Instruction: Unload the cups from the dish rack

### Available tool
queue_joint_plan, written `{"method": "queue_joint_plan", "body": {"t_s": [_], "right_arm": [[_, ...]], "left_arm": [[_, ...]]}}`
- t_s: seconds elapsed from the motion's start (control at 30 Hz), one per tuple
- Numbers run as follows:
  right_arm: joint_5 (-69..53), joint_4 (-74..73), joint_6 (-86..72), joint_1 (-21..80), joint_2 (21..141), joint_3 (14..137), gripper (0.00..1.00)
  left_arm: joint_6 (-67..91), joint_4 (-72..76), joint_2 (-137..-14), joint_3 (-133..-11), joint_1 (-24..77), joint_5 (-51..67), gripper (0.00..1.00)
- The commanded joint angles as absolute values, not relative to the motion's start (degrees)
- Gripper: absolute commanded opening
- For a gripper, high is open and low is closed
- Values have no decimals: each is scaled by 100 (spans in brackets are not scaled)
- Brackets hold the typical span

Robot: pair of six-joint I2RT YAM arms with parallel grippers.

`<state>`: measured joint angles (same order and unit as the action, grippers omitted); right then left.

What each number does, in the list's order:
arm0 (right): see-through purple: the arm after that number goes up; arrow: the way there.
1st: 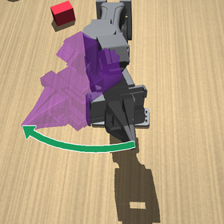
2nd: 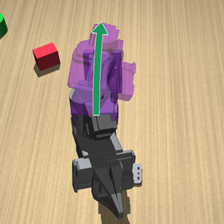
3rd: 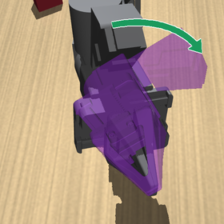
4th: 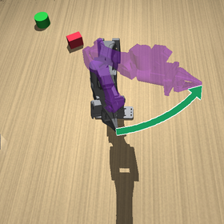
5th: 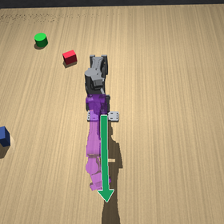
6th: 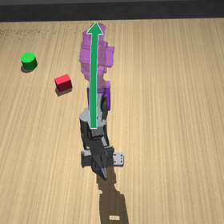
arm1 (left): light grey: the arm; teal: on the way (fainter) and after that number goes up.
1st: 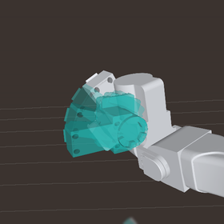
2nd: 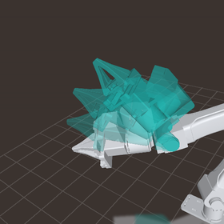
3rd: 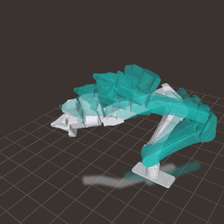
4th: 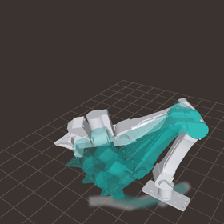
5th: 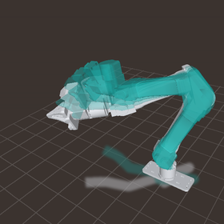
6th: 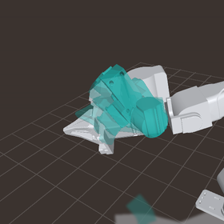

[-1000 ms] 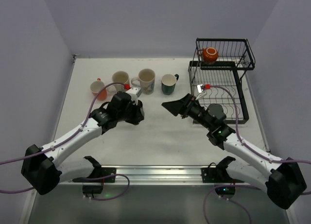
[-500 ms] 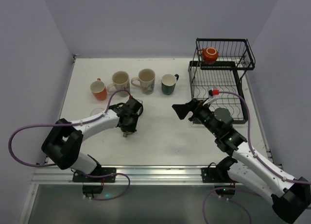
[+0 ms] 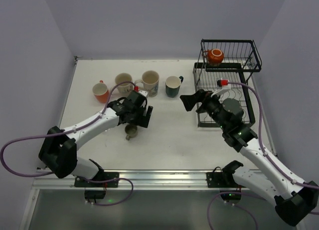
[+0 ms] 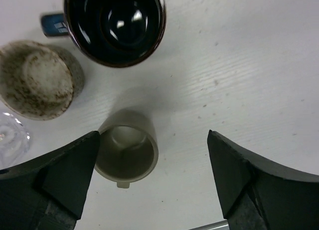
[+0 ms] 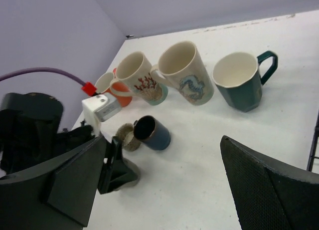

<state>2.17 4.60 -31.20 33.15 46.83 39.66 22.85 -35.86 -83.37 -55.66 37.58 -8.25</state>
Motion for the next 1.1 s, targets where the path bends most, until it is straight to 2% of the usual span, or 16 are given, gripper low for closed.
{"method": "queue_joint_plan", "body": {"t_s": [0.0,0.17,0.3,0.53,0.8,1.07], "right_arm": [[106,45,-2830,3042,4895,4718,99],[202,-579,-2348,2383,5413,5799,93],[474,-1133,-1777,1742,5940,6817,92],[651,-1985,-897,915,7460,8637,88],[98,-3961,649,546,9394,11220,99],[-896,-4210,861,167,10370,11610,99]], "left_arm": [[1846,-3560,-7701,-6221,3779,-879,94],[1424,-3104,-7006,-6416,3771,-668,99],[1169,-2341,-6162,-5951,3771,-799,100],[932,-1626,-5651,-5274,3779,-862,100],[914,-1450,-5563,-5045,3771,-773,100],[905,-1459,-5871,-5098,3753,-808,100]]}}
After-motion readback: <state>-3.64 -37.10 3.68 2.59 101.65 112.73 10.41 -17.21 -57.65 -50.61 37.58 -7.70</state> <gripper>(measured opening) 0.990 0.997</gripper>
